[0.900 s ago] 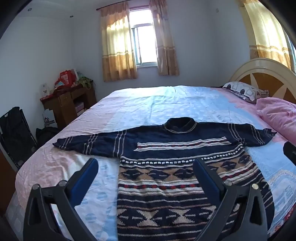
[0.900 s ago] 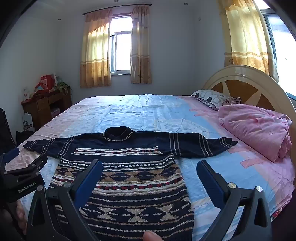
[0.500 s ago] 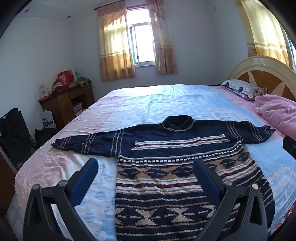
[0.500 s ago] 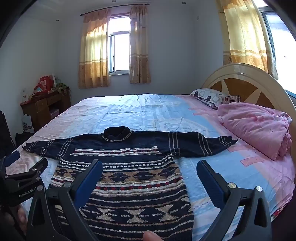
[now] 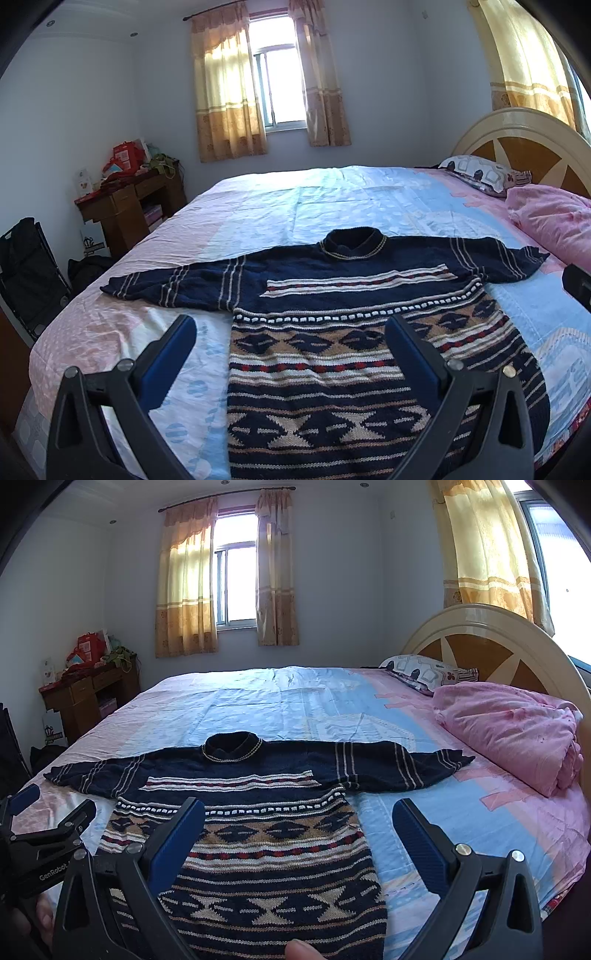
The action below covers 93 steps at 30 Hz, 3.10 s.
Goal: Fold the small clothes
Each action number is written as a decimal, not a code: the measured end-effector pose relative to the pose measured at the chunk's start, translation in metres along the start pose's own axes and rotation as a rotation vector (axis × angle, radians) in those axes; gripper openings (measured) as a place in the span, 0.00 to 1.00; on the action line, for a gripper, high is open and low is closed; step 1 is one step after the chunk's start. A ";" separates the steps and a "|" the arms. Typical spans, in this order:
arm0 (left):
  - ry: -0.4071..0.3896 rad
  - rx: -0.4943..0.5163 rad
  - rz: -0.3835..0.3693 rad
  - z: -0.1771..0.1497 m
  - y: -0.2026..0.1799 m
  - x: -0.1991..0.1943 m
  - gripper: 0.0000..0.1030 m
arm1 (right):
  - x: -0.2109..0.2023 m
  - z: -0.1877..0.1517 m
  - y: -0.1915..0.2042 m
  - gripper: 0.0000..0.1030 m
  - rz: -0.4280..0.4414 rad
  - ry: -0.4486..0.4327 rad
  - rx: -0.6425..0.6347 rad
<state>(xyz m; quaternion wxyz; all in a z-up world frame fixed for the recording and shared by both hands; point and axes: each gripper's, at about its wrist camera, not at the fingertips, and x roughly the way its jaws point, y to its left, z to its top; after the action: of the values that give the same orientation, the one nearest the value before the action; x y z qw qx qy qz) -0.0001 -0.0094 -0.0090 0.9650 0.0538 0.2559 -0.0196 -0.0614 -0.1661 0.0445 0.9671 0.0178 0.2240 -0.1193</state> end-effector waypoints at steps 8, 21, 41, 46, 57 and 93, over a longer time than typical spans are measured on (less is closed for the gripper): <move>0.001 0.000 -0.001 -0.001 0.000 -0.001 1.00 | 0.001 0.000 -0.002 0.99 -0.001 0.003 0.004; 0.001 0.001 -0.002 -0.001 0.000 -0.001 1.00 | 0.003 -0.001 -0.002 0.99 -0.003 0.005 0.006; 0.002 -0.001 0.000 -0.002 0.001 0.001 1.00 | 0.007 -0.003 -0.005 0.99 -0.003 0.012 0.010; 0.000 -0.005 0.000 -0.003 0.002 0.001 1.00 | 0.006 -0.003 -0.005 0.99 -0.002 0.012 0.009; 0.004 -0.008 0.002 -0.001 0.004 0.003 1.00 | 0.006 -0.003 -0.007 0.99 -0.003 0.010 0.011; 0.004 0.000 0.011 0.000 0.004 0.005 1.00 | 0.007 -0.005 -0.004 0.99 -0.010 0.005 0.004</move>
<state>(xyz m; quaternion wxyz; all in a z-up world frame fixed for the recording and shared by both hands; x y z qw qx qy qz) 0.0044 -0.0055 -0.0108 0.9646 0.0553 0.2575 -0.0140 -0.0586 -0.1713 0.0368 0.9658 0.0191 0.2265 -0.1246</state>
